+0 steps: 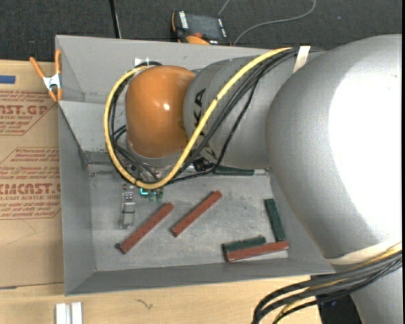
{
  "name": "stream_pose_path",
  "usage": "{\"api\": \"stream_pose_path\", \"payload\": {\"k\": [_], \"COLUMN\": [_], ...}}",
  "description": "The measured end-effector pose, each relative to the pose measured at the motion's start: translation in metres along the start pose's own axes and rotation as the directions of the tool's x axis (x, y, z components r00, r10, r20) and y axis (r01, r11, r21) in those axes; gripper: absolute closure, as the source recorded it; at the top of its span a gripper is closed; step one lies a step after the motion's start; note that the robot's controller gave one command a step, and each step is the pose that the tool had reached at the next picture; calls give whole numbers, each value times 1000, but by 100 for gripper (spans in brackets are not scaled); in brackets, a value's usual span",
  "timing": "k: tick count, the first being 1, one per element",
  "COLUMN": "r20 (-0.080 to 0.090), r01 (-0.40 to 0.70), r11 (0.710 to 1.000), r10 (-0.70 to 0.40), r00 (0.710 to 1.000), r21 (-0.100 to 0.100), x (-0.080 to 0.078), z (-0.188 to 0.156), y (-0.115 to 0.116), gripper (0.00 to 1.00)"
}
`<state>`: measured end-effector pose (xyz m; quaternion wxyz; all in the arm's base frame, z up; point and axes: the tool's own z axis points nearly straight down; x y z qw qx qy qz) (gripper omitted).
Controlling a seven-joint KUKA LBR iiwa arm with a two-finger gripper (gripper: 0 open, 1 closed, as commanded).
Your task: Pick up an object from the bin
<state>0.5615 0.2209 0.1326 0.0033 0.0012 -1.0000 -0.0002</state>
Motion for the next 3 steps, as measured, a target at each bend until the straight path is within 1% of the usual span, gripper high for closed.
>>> {"api": "stream_pose_path", "payload": {"k": [1, 2, 3], "r20": [0, 5, 15], "r01": [176, 175, 229], "r11": [984, 985, 973], "r10": [-176, -175, -229], "r00": [984, 985, 973], "r21": [2, 0, 1], "x": [46, 44, 53], "z": [66, 63, -83], "y": [-33, -32, -41], "gripper": [0, 100, 100]}}
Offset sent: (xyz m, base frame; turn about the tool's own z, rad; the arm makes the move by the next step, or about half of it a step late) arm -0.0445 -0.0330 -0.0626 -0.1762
